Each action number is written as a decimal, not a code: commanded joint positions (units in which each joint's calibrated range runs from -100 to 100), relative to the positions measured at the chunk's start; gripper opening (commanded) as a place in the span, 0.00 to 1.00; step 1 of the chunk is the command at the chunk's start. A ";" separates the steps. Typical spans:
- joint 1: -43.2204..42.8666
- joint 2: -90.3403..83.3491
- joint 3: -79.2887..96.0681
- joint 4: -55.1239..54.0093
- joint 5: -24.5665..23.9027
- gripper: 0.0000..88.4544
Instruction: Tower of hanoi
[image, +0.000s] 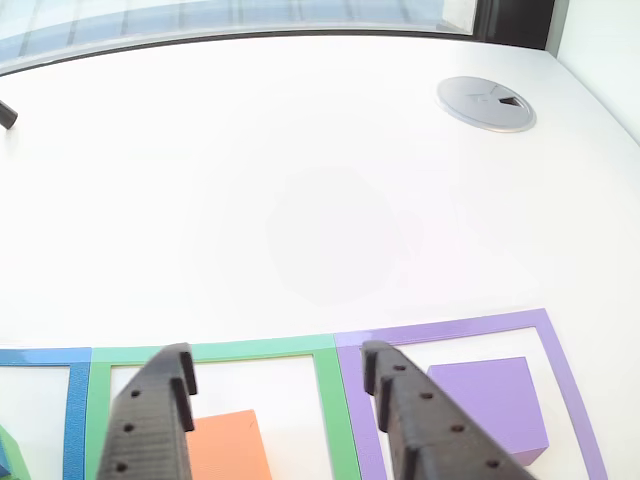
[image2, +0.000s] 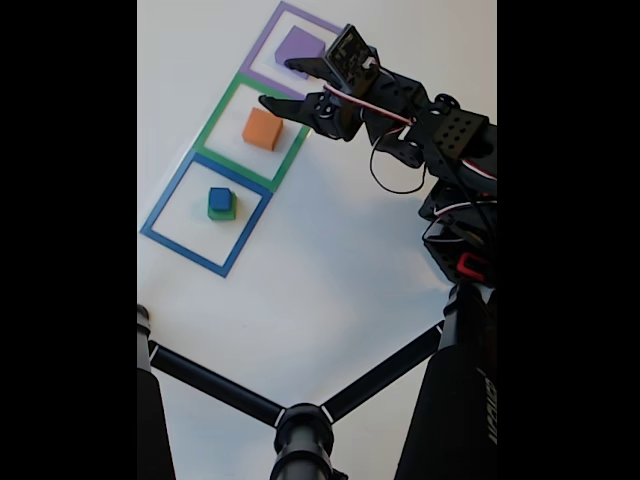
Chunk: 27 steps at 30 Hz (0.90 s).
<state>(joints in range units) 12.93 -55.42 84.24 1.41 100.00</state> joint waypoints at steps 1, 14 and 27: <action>-1.43 -11.87 -13.88 27.82 0.00 0.11; -12.84 -15.83 -62.33 86.04 0.00 0.00; -23.57 -10.34 -77.24 96.48 0.00 0.00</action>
<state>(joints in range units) -7.43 -69.19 11.11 96.29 99.82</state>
